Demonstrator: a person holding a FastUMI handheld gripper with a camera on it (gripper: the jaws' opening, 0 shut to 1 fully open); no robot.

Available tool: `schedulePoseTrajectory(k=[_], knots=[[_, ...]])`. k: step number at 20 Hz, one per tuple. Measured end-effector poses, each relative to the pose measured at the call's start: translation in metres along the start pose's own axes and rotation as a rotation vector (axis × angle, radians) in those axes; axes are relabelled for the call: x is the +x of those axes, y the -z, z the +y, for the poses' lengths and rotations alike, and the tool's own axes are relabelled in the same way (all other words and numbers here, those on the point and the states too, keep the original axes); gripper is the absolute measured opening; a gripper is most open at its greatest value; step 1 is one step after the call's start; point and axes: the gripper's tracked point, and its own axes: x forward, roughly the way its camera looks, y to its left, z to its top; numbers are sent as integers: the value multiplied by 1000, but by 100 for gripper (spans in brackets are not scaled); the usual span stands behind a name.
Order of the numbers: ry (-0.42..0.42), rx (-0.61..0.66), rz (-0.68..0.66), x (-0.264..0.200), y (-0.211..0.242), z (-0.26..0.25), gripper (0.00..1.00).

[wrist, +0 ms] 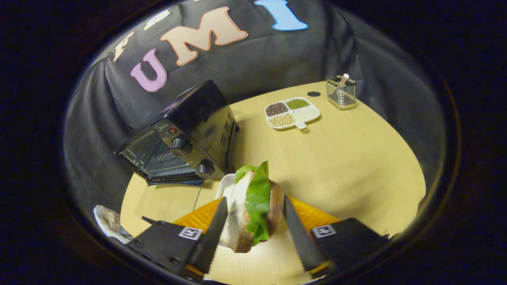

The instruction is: Open the toaster oven, put the food inside, and close the toaster oven door.

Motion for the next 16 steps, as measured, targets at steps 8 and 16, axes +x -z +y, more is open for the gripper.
schedulePoseTrajectory(k=[8, 16], knots=[[-12, 81, 28, 4, -1, 4, 53], [-18, 94, -10, -16, -24, 15, 23]])
